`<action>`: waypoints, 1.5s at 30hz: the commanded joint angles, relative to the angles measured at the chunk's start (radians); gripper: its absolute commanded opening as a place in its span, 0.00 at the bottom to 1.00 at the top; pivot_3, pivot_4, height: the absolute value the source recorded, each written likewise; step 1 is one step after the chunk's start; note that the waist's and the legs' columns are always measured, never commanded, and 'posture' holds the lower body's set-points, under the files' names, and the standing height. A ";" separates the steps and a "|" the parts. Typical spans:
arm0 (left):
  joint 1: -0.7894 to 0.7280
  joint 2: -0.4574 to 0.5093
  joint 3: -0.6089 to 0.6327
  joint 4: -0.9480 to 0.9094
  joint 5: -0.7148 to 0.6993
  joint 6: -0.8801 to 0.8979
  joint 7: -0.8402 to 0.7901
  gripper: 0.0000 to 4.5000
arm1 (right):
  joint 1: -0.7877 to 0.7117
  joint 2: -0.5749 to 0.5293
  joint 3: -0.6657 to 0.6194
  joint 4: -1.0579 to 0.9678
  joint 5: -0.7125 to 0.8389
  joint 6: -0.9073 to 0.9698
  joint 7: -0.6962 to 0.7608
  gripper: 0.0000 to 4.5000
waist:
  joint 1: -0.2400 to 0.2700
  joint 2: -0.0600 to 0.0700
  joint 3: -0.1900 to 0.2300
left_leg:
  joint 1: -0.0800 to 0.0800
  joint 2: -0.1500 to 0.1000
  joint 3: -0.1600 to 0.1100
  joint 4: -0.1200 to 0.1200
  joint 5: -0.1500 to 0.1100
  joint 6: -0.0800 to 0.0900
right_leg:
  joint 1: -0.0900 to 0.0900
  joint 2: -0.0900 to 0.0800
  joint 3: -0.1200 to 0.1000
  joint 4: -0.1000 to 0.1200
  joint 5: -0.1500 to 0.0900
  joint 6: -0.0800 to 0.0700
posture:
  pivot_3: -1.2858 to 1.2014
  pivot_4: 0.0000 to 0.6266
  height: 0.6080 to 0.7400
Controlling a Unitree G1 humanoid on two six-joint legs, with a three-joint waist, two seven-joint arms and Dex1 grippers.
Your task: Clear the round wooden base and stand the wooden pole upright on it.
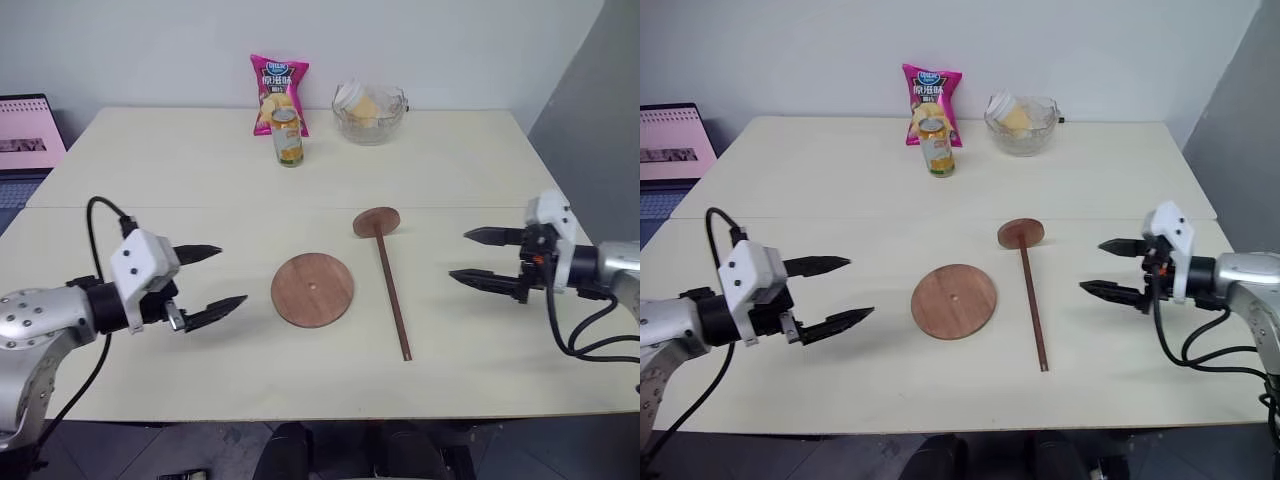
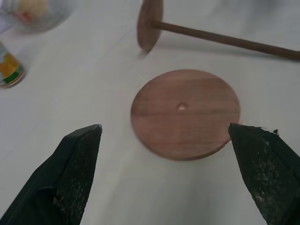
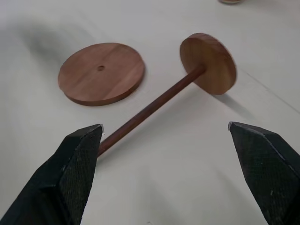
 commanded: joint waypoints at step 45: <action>-0.157 -0.060 -0.261 -0.025 0.077 -0.074 0.000 1.00 | -0.565 0.706 0.022 0.474 -0.220 0.834 -0.778 0.39 | -0.011 0.000 0.000 | -0.003 0.001 0.003 -0.001 0.000 -0.001 | -0.006 0.002 0.003 0.002 0.000 -0.001 | 0.52 0.24 1.00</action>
